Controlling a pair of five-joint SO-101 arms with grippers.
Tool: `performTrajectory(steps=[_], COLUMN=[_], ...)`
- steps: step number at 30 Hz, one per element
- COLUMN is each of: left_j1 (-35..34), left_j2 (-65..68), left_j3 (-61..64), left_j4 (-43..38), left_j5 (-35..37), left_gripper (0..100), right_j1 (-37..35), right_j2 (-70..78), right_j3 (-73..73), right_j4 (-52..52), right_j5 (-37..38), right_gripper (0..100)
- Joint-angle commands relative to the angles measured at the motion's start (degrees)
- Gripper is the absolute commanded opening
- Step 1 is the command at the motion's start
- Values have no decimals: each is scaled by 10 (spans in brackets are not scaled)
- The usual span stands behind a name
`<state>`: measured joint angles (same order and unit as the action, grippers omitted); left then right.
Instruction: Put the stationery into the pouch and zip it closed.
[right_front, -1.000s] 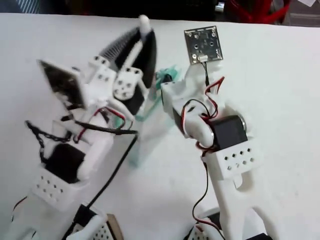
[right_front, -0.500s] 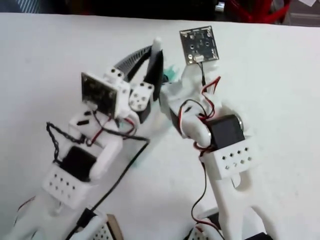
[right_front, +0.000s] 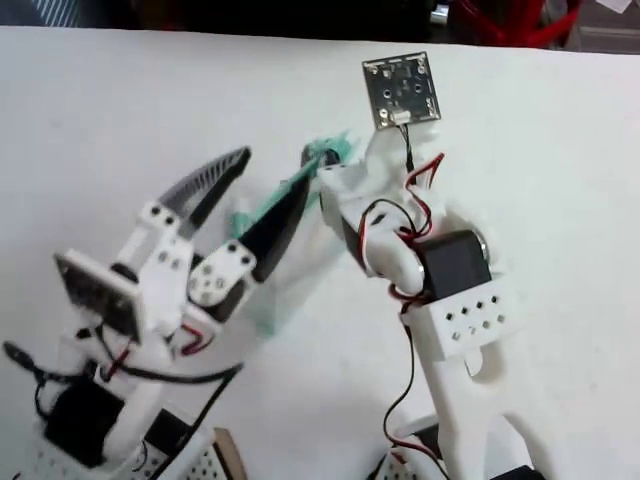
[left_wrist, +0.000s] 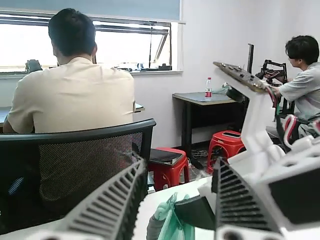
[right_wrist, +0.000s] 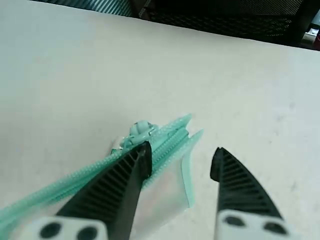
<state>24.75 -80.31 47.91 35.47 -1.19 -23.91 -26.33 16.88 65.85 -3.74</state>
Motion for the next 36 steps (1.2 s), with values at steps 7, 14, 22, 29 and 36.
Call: performTrajectory(steps=[7, 14, 22, 29, 36], left_j1=[-213, -271, -267, -256, -233], left_j2=[15, 342, 720, 866, 887], left_j3=[-61, -101, -264, -324, -327], left_j4=[70, 72, 76, 76, 124], left_j5=[-2, -4, -2, -4, -1], left_gripper=[218, 219, 218, 221, 221], right_j1=[41, 58, 57, 41, 22], right_j2=[-10, -110, -189, -202, -202], right_j3=[54, 108, 191, 194, 201], right_j4=[4, -19, -102, -102, -102], right_j5=[4, 7, 14, 59, 61], right_gripper=[198, 198, 197, 197, 197])
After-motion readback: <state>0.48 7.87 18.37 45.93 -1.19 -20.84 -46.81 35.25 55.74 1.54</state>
